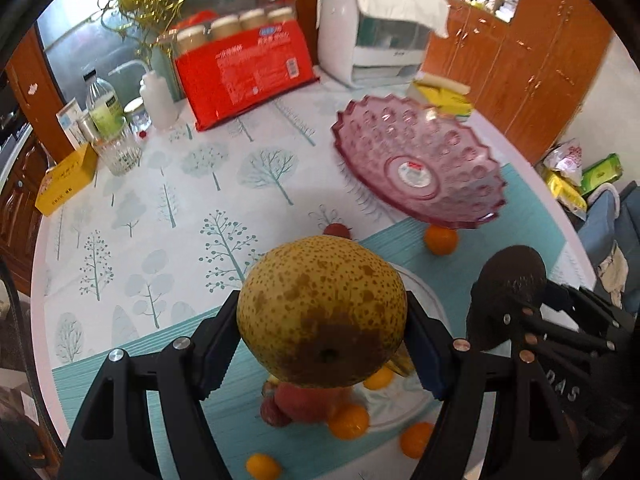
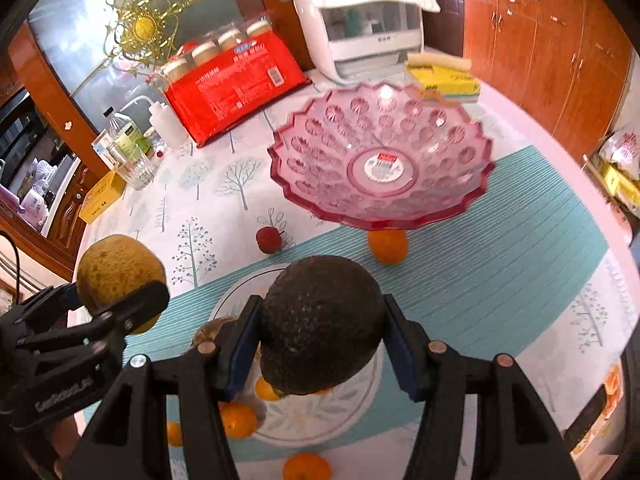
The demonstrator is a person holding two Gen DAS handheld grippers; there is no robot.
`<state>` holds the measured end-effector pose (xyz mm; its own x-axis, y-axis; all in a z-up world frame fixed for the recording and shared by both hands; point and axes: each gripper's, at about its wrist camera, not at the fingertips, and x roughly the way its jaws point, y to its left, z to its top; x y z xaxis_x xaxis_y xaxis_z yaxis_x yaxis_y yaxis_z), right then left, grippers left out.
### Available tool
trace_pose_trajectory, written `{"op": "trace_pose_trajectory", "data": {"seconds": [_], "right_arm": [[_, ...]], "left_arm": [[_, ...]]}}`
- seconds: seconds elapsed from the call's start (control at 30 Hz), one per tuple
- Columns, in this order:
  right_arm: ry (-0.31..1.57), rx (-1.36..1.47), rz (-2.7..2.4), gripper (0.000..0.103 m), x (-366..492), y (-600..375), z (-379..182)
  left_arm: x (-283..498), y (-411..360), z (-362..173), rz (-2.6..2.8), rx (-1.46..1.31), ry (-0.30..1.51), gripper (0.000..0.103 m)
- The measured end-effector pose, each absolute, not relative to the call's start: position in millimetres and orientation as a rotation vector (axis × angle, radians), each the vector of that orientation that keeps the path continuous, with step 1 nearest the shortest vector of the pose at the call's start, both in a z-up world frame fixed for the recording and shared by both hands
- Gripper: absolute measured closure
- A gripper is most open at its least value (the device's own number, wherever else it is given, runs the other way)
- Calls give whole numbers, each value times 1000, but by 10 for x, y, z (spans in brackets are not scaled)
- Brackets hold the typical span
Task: Organize fruits
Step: 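Carry the pear and avocado in both tools over the pink glass bowl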
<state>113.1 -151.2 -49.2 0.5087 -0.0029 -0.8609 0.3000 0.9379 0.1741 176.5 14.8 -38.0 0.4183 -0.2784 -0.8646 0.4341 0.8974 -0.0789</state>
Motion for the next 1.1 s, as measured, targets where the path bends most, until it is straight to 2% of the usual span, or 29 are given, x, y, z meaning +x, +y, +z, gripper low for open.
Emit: {"op": "trace_pose_trajectory", "data": {"seconds": [0.23,0.47,0.77,1.1], "right_arm": [[982,237,-228,45,994,-1789,-44],[952,129,-205,45,1205,-2350,174],[1007,49,-69,45,1833,-3251,-79],[1103,55,96,45,2474,-3577,-477]], "left_arm": [[1536,93,43,-470,142,969,29],[1625,-221,164,-380,117,948,29],[2075,-1085,-70,-234,75,1003,29],[2588,-1769,-564,-129,93,1085,29]]}}
